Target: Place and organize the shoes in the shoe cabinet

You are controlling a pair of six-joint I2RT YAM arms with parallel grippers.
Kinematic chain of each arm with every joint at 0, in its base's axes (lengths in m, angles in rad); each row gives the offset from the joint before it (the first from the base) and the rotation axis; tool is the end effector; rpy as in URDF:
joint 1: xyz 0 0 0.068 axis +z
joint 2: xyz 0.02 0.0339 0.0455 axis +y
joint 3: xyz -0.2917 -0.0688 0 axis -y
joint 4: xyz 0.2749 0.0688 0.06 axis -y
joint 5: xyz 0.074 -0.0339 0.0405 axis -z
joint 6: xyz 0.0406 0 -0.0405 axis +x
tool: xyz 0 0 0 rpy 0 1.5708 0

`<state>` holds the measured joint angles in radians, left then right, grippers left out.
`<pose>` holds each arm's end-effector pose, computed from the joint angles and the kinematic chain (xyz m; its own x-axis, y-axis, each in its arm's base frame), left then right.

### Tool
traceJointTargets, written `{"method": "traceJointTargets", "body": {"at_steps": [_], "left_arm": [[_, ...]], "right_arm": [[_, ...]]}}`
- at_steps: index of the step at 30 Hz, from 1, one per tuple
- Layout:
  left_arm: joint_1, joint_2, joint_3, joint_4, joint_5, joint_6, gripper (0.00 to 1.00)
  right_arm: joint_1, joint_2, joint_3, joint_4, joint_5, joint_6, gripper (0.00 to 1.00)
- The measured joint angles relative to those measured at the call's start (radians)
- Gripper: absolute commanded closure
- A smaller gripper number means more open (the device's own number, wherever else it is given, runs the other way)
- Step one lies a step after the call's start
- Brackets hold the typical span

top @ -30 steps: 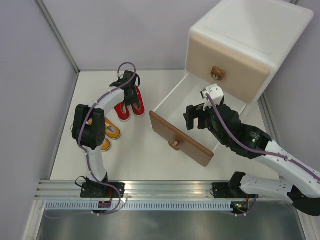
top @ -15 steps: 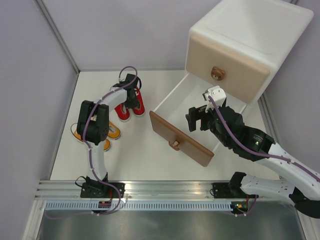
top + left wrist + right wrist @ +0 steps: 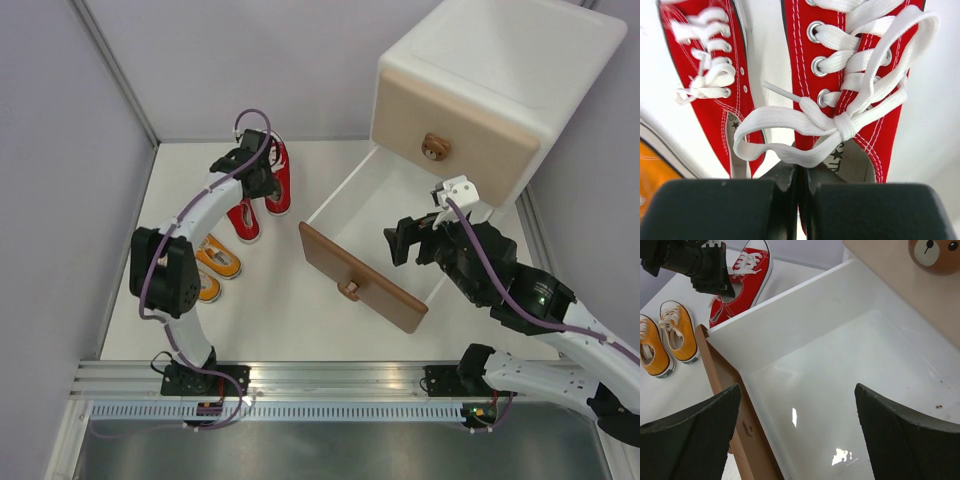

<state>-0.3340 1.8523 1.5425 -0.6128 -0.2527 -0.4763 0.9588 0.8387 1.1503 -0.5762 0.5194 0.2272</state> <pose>0.4280 -0.1378 0.2767 -0.7494 -0.2098 -0.6279 -0.1900 0.9767 -0.0997 0.1163 0.1306 0.4433 -0.2444 -0.0079 -0.9696 -0.3903 0.9162 0.0909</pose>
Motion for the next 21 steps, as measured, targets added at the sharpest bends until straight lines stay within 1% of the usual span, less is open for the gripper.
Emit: {"method": "traceJointTargets", "body": {"at_steps": [6,12,16,21], "left_arm": [[-0.037,-0.175,0.013,-0.002,-0.010,0.047,0.98],[-0.106,-0.316,0.050,-0.016,-0.008,0.100,0.98],[-0.176,-0.393,0.075,-0.023,-0.003,0.135,0.98],[-0.291,-0.464,0.089,-0.029,0.023,0.192,0.98]], "right_arm": [[0.000,-0.054,0.000,0.000,-0.001,0.000,0.02],[0.000,-0.091,0.000,-0.004,-0.002,-0.006,0.02],[0.000,-0.115,0.000,-0.006,-0.002,-0.012,0.02],[0.000,-0.146,0.000,-0.006,-0.002,-0.014,0.02]]}}
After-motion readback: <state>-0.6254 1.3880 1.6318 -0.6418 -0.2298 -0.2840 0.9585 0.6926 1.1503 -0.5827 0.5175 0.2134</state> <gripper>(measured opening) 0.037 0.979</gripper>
